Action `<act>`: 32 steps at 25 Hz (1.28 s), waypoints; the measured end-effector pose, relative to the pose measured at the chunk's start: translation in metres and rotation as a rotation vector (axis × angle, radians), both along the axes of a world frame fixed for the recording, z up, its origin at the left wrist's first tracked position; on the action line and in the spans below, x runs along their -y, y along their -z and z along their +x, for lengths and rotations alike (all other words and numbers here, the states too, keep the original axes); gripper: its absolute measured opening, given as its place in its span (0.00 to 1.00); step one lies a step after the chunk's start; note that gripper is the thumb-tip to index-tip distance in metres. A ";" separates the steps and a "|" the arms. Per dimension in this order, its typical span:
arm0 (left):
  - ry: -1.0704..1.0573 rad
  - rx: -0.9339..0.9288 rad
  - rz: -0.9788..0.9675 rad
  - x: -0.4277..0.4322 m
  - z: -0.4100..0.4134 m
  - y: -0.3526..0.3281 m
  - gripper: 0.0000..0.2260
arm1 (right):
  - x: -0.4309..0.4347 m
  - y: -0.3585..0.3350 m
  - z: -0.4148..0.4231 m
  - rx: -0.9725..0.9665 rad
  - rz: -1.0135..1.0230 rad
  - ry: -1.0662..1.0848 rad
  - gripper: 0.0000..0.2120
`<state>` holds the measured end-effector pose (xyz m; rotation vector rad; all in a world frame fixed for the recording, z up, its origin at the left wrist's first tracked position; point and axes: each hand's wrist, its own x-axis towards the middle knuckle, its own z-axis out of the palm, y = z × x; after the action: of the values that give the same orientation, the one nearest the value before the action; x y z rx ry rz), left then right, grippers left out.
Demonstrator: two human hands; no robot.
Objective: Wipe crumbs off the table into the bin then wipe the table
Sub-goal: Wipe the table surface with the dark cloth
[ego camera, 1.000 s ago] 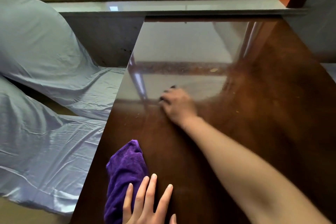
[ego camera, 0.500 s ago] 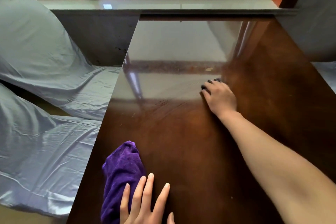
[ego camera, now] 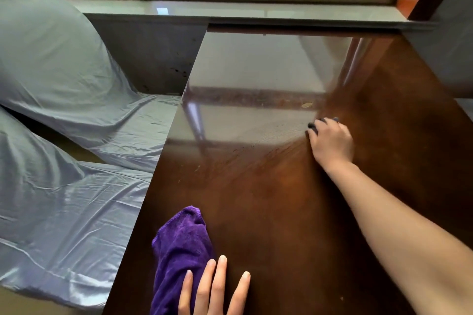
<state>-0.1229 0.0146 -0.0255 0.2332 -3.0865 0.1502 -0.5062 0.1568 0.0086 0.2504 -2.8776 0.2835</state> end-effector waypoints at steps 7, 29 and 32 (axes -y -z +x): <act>0.026 -0.036 -0.006 0.000 0.002 -0.007 0.20 | 0.193 -0.012 0.114 0.041 -0.065 -0.768 0.12; -0.003 -0.157 0.116 -0.005 0.003 0.004 0.25 | -0.017 0.002 0.036 0.009 0.025 -0.182 0.14; -0.010 -0.172 0.125 -0.010 0.006 0.002 0.27 | 0.041 -0.002 0.062 0.009 0.001 -0.158 0.14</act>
<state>-0.1167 0.0241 -0.0274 0.2524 -2.9266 -0.0592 -0.4445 0.1162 0.0104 0.4789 -2.8715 0.3123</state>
